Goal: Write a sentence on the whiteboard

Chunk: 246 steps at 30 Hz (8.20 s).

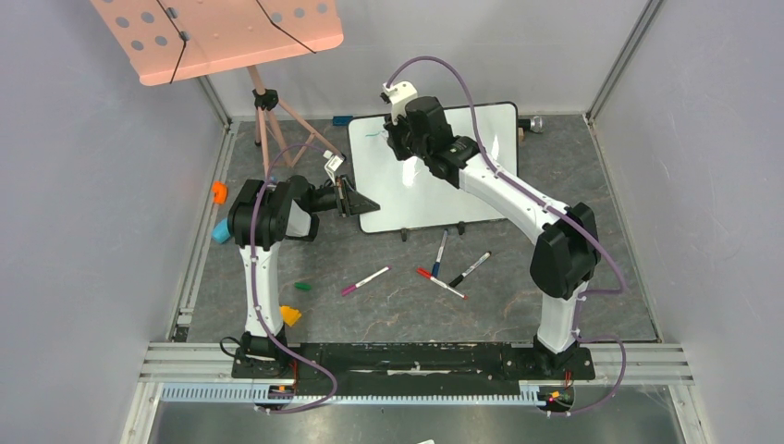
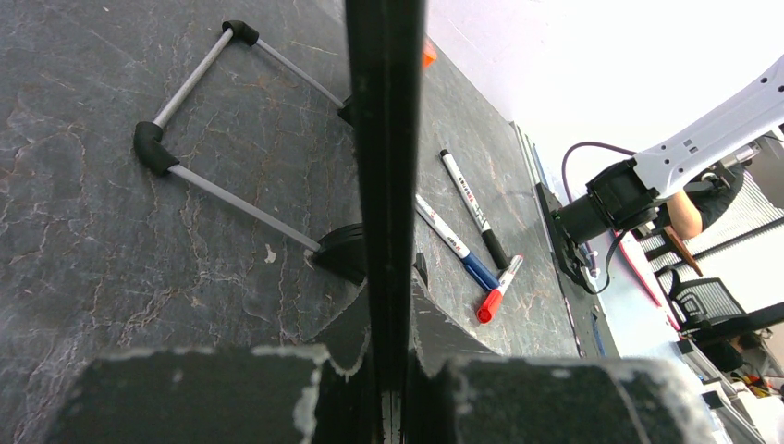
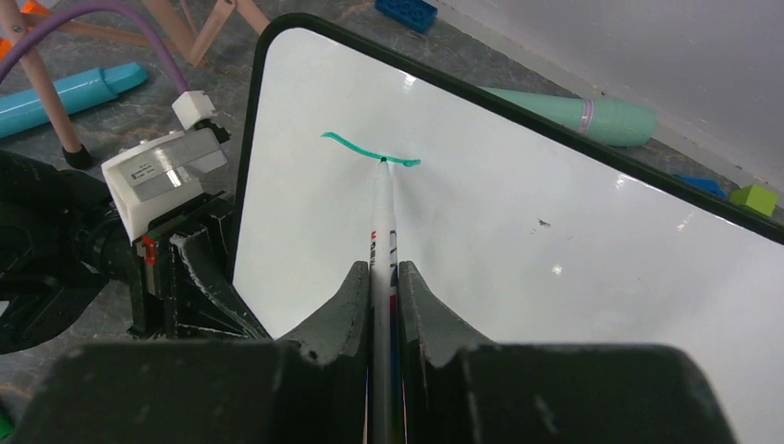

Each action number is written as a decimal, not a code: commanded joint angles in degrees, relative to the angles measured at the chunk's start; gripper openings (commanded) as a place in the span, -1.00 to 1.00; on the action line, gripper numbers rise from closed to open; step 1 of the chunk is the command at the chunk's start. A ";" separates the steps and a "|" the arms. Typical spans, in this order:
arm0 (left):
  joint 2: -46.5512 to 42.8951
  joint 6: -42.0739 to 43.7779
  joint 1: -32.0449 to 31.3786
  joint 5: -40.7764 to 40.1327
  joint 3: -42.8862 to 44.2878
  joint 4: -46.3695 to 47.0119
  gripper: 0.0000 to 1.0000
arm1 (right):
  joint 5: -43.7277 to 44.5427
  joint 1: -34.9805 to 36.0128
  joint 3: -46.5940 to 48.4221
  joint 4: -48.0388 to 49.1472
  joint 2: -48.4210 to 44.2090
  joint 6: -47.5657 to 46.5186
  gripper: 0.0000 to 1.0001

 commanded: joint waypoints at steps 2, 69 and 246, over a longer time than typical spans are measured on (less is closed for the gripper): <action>0.34 2.26 -0.97 0.30 -0.01 3.17 -0.96 | -2.82 -0.08 0.51 2.31 -1.81 -0.74 -1.00; 0.38 2.20 -1.01 0.43 0.08 3.21 -0.96 | -1.92 -0.50 -1.90 -1.72 -5.86 -0.33 -1.00; 0.63 1.94 -0.97 0.28 0.32 3.17 -0.96 | -1.38 -5.81 0.82 -6.97 -1.61 -2.28 -1.00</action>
